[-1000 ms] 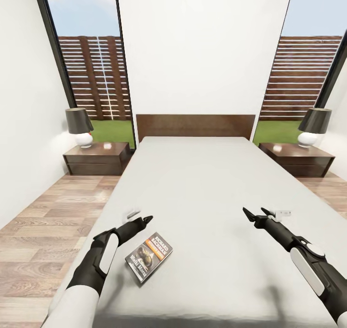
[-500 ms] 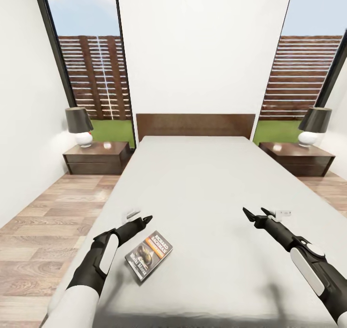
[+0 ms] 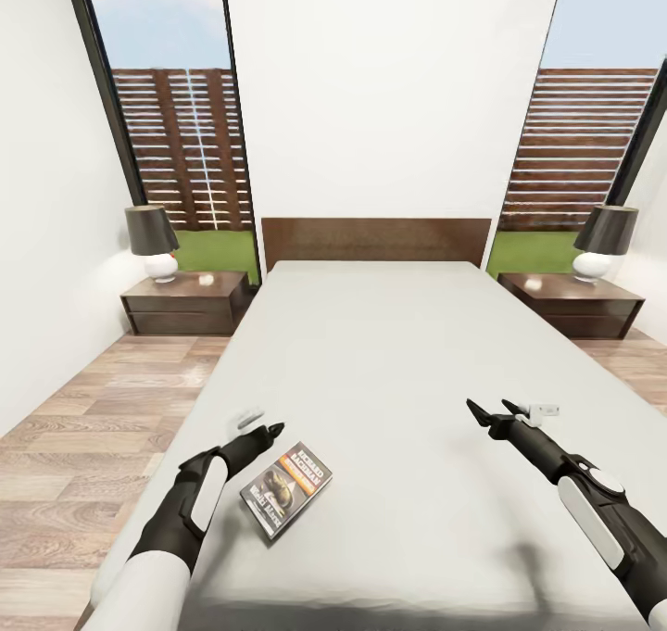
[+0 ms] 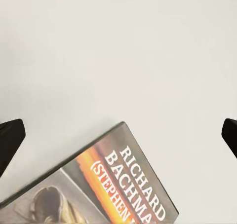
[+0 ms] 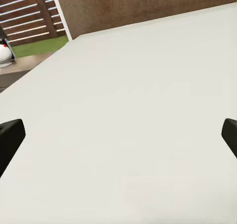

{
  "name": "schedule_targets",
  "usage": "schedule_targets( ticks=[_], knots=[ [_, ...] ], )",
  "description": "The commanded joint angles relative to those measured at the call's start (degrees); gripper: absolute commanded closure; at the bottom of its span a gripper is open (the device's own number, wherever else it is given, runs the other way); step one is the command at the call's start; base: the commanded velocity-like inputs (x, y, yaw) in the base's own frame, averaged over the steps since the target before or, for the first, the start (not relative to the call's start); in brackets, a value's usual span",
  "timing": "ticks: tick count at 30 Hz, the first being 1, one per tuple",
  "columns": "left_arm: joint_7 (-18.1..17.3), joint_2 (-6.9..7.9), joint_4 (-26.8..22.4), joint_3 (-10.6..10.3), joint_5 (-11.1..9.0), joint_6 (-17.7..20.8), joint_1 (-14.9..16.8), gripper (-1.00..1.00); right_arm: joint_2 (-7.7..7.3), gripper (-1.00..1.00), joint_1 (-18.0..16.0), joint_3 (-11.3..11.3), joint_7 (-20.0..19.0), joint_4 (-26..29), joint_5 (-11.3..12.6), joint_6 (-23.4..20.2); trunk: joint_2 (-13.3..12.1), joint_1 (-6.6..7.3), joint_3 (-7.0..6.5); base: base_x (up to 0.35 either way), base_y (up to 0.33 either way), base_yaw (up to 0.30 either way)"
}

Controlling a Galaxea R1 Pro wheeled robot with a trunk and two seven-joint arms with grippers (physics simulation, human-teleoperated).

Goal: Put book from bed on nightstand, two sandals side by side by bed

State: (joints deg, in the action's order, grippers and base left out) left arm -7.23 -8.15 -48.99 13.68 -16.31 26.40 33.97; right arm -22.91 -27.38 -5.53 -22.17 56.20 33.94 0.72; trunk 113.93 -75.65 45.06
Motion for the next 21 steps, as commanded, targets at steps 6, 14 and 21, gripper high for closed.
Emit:
schedule_targets(
  ticks=[6,14,21],
  knots=[
    [2.44,-0.11,0.02,0.37,-0.29,-0.11,0.04,-1.0,-0.07,-1.0,-0.04,-0.18,-0.07,-0.04,0.57,0.07,0.03,0.01,0.06,0.0,0.0,0.0],
    [3.06,-0.11,0.03,0.38,-0.36,-0.23,0.04,-1.0,-0.05,-1.0,-0.04,-0.18,-0.07,-0.04,0.54,0.07,0.03,0.01,0.06,0.0,0.0,0.0],
    [3.1,-0.19,0.03,0.3,-0.39,-0.21,0.04,-1.0,-0.04,-1.0,-0.04,-0.18,-0.07,-0.04,0.57,0.07,2.43,-1.31,1.13,0.0,0.0,0.0]
  ],
)
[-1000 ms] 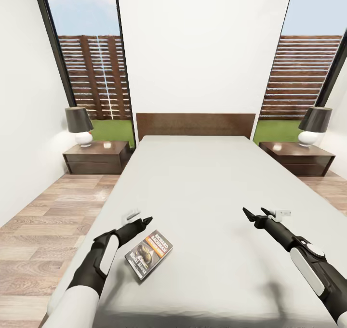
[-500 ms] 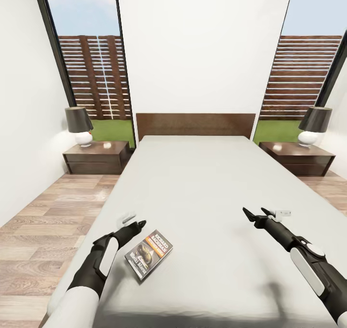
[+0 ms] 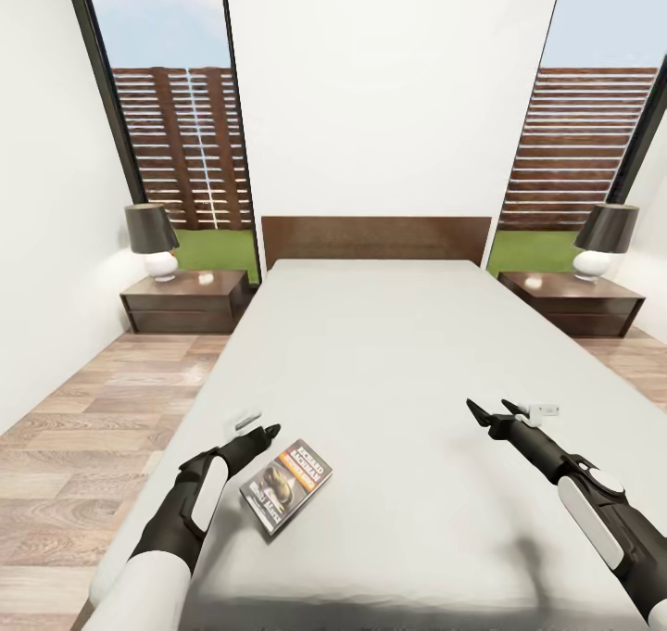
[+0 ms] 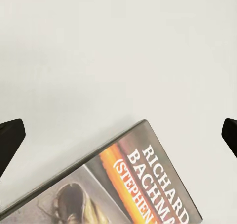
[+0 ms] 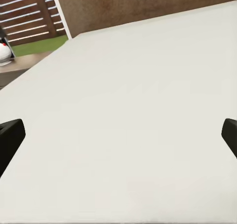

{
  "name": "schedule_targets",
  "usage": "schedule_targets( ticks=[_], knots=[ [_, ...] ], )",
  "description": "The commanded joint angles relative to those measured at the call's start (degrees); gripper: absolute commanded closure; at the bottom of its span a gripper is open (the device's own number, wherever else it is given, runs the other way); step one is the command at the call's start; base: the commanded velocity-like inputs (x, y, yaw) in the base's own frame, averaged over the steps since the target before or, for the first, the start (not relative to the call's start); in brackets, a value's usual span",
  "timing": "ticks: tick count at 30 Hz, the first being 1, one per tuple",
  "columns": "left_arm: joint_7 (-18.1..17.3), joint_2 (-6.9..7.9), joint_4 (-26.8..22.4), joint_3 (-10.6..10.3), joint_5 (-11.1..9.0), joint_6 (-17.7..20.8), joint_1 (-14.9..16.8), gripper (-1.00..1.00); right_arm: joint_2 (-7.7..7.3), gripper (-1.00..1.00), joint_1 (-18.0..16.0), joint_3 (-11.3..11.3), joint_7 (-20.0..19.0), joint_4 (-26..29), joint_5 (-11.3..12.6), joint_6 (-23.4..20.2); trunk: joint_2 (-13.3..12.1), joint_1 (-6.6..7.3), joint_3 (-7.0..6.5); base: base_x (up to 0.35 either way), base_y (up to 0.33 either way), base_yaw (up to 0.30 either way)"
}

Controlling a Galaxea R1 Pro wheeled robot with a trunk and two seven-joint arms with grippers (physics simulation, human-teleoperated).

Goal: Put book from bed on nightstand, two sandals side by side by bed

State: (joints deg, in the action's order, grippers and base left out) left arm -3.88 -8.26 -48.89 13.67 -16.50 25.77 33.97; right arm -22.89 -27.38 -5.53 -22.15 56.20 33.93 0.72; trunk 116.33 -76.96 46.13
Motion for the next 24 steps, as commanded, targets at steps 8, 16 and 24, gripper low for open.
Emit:
schedule_targets(
  ticks=[8,16,24],
  knots=[
    [-0.25,-0.15,-0.06,0.12,-0.2,0.39,0.04,-1.0,-0.06,-1.0,-0.04,-0.18,-0.08,-0.04,0.55,0.07,0.84,-0.44,0.42,0.0,0.0,0.0],
    [-0.25,-0.18,-0.04,0.05,-0.2,0.42,0.04,-1.0,-0.11,-1.0,-0.04,-0.18,-0.09,-0.04,0.56,0.07,3.25,-1.76,1.5,0.0,0.0,0.0],
    [-0.25,-0.18,-0.05,0.04,-0.2,0.42,0.04,-1.0,-0.07,-1.0,-0.04,-0.18,-0.08,-0.04,0.55,0.07,6.46,-3.51,2.93,0.0,0.0,0.0]
  ],
)
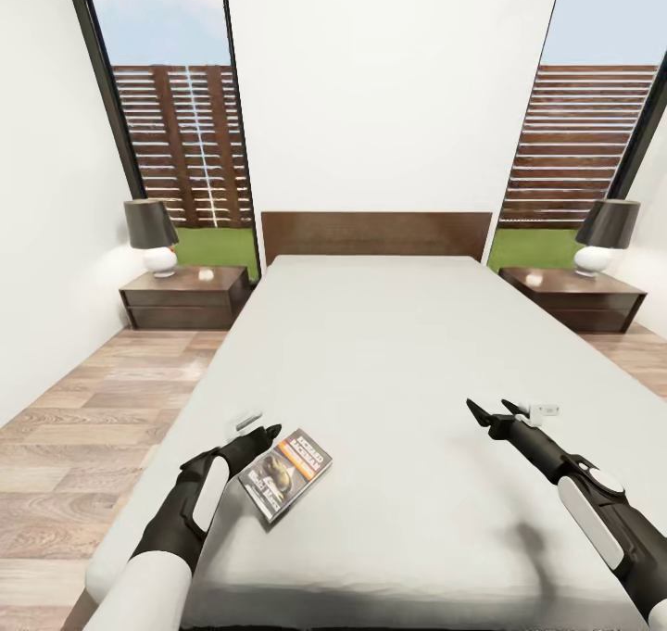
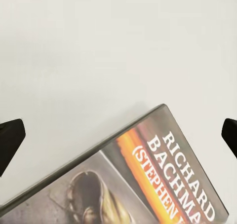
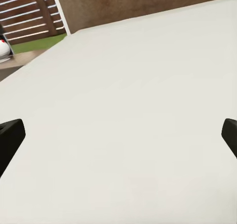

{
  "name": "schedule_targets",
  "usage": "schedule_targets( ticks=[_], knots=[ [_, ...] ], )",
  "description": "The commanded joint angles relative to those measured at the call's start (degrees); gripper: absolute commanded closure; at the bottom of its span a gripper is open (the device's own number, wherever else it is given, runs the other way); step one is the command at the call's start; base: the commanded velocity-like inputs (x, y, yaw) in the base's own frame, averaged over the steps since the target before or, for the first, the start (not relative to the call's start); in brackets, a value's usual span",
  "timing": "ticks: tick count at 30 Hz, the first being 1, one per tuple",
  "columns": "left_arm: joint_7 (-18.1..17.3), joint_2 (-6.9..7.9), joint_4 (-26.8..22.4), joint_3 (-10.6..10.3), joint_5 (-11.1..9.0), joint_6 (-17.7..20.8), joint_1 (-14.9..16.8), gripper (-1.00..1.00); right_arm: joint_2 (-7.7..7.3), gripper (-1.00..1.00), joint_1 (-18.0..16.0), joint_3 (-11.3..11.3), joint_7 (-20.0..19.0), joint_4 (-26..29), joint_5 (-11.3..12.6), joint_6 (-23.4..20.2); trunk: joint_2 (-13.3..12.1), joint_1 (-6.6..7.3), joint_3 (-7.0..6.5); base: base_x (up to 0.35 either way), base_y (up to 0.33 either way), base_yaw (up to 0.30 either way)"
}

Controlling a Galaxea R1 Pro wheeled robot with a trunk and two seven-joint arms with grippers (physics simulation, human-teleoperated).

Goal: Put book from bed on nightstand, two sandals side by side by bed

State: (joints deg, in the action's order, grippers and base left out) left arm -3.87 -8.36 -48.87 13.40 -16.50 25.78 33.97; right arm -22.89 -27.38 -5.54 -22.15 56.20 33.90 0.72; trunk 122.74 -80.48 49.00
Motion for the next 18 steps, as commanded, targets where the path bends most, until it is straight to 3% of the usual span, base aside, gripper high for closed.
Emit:
schedule_targets(
  ticks=[1,4,18],
  knots=[
    [-0.26,-0.08,-0.07,0.31,-0.2,0.42,0.04,-1.0,-0.06,-1.0,-0.04,-0.18,-0.08,-0.04,0.59,0.07,0.44,-0.22,0.24,0.0,0.0,0.0],
    [-0.26,-0.08,-0.04,0.31,-0.2,0.42,0.04,-1.0,-0.08,-1.0,-0.04,-0.18,-0.1,-0.04,0.57,0.07,1.65,-0.88,0.78,0.0,0.0,0.0],
    [-0.26,-0.08,-0.06,0.3,-0.2,0.41,0.04,-1.0,-0.07,-1.0,-0.04,-0.18,-0.08,-0.04,0.56,0.07,1.65,-0.88,0.78,0.0,0.0,0.0]
  ],
)
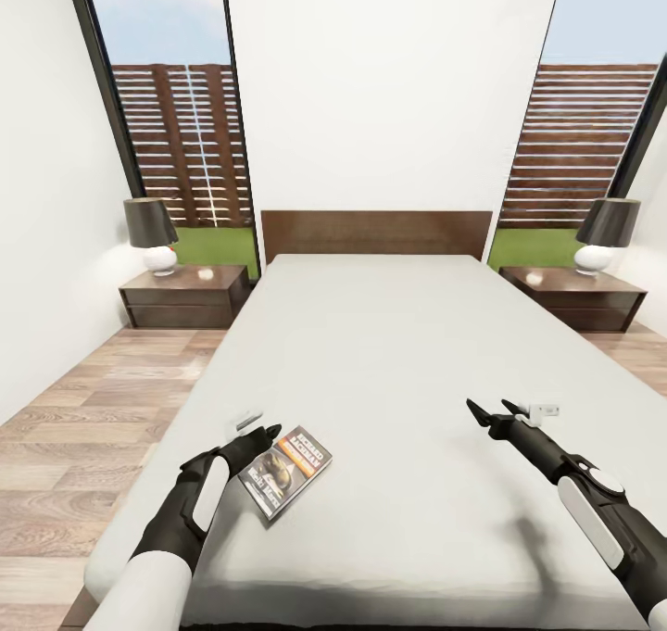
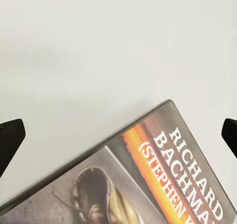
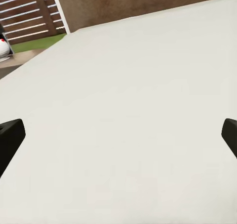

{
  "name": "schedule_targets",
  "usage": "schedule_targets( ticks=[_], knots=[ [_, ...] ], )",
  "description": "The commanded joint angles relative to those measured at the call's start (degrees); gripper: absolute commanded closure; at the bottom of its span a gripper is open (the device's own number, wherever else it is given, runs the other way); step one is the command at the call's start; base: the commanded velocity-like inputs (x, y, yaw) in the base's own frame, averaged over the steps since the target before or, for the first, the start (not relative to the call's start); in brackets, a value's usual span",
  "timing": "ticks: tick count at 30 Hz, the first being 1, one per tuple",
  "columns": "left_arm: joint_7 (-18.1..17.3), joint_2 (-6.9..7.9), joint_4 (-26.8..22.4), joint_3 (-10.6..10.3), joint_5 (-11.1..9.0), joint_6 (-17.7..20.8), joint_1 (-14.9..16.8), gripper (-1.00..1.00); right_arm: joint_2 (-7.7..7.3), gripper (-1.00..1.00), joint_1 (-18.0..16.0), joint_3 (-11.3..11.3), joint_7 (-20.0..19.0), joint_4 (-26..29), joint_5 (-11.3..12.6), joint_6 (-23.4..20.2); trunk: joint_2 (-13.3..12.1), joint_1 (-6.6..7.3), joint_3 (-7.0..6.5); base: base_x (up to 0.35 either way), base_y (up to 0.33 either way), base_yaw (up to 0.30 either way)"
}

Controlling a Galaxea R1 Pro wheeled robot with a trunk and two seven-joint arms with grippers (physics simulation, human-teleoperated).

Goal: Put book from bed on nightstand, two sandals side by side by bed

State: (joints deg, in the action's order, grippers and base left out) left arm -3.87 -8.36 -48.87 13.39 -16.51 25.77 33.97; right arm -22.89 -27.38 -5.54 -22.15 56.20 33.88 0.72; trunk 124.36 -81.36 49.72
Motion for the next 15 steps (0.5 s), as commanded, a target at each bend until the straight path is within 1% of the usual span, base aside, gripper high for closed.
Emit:
schedule_targets(
  ticks=[1,15],
  knots=[
    [-0.26,-0.08,-0.07,0.32,-0.19,0.42,0.04,-1.0,-0.08,-1.0,-0.04,-0.18,-0.1,-0.04,0.58,0.07,0.03,0.01,0.06,0.0,0.0,0.0],
    [-0.26,-0.08,-0.08,0.32,-0.19,0.41,0.04,-1.0,-0.05,-1.0,-0.04,-0.18,-0.08,-0.04,0.6,0.07,0.03,0.01,0.06,0.0,0.0,0.0]
  ],
)
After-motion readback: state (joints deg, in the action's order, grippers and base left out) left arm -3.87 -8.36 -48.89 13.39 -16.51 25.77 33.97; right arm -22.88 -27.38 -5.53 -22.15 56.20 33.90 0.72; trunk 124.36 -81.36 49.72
